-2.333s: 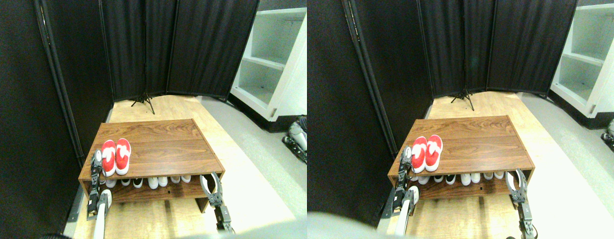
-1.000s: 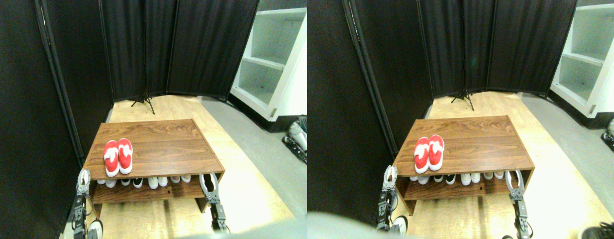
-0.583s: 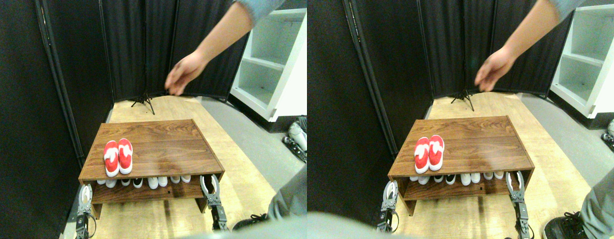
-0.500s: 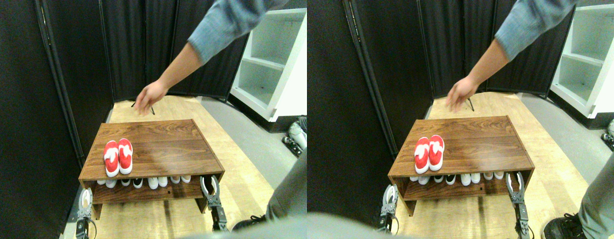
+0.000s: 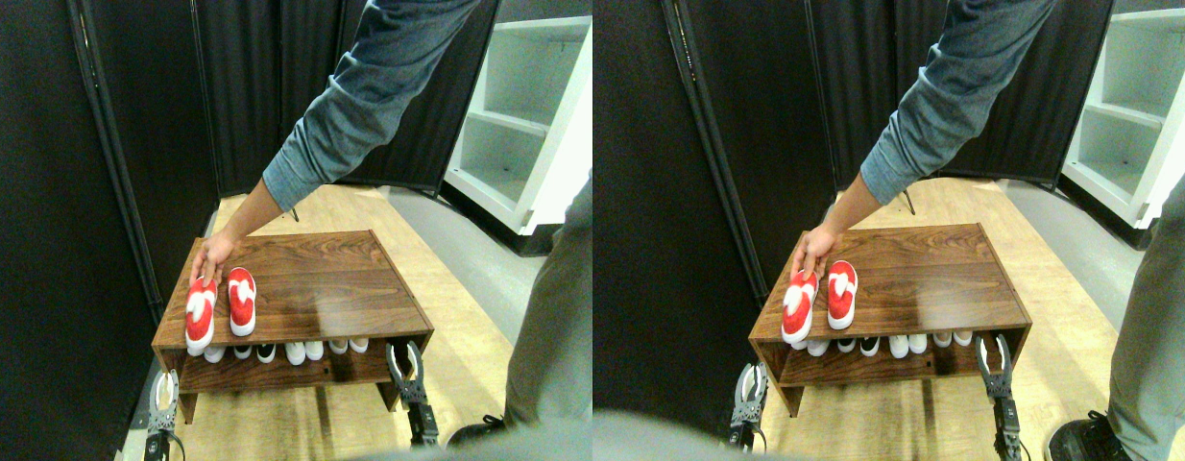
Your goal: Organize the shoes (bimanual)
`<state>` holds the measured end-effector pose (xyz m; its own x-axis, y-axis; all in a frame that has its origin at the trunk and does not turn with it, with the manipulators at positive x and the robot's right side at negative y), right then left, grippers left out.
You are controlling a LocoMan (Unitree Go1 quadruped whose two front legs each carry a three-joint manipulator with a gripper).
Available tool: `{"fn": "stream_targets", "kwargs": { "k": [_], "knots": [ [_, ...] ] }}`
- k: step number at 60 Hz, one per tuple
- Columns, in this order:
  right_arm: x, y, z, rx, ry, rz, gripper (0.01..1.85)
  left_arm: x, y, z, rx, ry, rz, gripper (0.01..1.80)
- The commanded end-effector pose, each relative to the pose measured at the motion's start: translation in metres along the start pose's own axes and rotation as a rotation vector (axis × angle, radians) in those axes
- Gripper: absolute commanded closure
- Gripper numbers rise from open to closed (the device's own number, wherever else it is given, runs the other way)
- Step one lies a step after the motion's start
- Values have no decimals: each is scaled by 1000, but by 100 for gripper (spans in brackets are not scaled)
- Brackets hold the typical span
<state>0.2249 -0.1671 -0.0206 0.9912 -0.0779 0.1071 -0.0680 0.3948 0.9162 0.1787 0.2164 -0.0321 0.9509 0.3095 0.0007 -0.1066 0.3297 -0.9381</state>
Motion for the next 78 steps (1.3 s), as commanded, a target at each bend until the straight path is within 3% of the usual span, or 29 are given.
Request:
{"fn": "stream_targets", "kwargs": {
  "k": [1,33,37,39,40,43,46,52,64,78],
  "knots": [
    [2,12,2,3,-6,68,164,1,-12,1,-11,-1,-52,176],
    [2,17,1,7,-1,69,162,-4,-12,7,9,-7,-69,177],
    [2,18,1,10,-2,70,163,-6,-10,6,-1,4,-70,157],
    [3,18,0,21,0,73,164,-7,-10,5,-5,16,-56,127],
    [3,18,0,21,0,73,164,-7,-10,5,-5,16,-56,127],
    [3,17,0,22,-1,68,165,-6,-10,3,9,46,-51,83],
    [3,18,-1,19,3,74,165,-6,-10,1,17,66,-39,55],
    [3,18,-1,20,5,74,164,-4,-11,-2,-2,106,-20,30],
    [3,19,-1,-4,-3,74,164,4,-8,-6,-15,125,-6,17],
    [5,18,-1,-4,-3,82,164,35,-5,-11,-33,158,9,17]
  ]
}}
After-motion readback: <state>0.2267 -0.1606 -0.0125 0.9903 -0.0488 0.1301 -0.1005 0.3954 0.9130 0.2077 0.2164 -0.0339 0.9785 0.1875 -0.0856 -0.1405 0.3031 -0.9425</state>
